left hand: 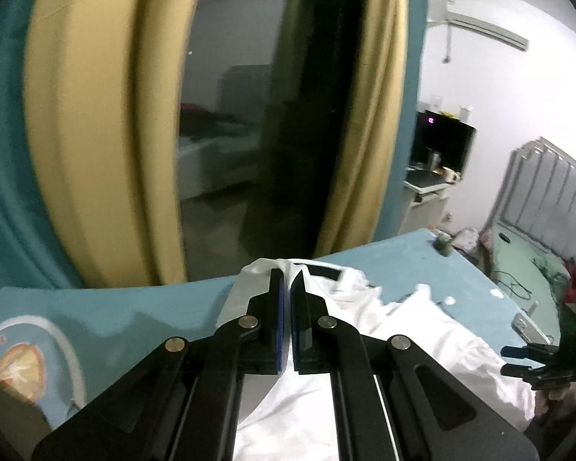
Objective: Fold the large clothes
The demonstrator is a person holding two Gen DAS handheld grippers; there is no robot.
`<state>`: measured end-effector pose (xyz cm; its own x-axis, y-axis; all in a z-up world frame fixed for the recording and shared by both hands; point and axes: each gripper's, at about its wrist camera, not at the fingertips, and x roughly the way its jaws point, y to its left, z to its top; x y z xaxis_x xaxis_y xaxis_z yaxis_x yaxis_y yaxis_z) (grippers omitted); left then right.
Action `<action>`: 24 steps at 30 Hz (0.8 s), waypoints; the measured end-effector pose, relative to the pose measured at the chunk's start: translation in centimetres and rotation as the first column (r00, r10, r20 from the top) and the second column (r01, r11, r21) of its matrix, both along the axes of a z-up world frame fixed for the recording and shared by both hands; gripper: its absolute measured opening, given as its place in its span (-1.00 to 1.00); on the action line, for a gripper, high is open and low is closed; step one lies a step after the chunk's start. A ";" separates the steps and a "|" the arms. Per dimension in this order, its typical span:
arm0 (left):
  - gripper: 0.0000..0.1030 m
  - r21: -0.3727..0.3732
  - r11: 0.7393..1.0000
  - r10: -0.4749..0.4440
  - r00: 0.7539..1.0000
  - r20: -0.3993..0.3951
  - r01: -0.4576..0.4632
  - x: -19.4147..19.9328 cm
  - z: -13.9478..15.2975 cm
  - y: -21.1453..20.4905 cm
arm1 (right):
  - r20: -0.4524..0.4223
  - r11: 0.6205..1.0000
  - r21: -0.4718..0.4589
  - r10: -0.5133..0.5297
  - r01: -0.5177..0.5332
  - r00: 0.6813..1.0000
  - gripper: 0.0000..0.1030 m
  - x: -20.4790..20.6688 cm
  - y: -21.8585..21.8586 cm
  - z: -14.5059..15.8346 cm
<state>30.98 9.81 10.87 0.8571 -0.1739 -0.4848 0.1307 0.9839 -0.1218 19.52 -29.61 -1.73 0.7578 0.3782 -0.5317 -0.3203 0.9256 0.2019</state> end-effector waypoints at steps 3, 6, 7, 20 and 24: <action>-0.93 -0.026 0.998 -0.057 0.998 -0.025 0.056 0.6 -1.1 -3.4 | 0.003 1.000 -0.002 -0.026 0.026 1.000 0.22 -0.6 -1.4 -0.2; -0.93 -0.057 0.991 -0.128 0.988 -0.087 0.124 1.1 -3.7 -7.2 | 0.012 0.997 -0.031 -0.068 0.068 0.998 0.22 -1.1 -2.8 -0.3; -0.93 -0.064 0.988 -0.149 0.983 -0.110 0.143 1.2 -4.8 -8.5 | 0.013 0.996 -0.037 -0.077 0.077 0.997 0.22 -1.3 -3.2 -0.4; -0.14 -0.030 0.960 -0.274 0.907 -0.320 0.279 -4.0 -13.3 -10.2 | -0.018 0.983 -0.167 -0.085 0.081 0.996 0.22 1.1 -3.4 -1.4; -0.14 0.069 0.985 -0.131 0.948 -0.289 0.157 -5.3 -12.9 -5.1 | 0.000 0.977 -0.210 0.022 -0.022 1.000 0.22 3.3 0.1 -0.1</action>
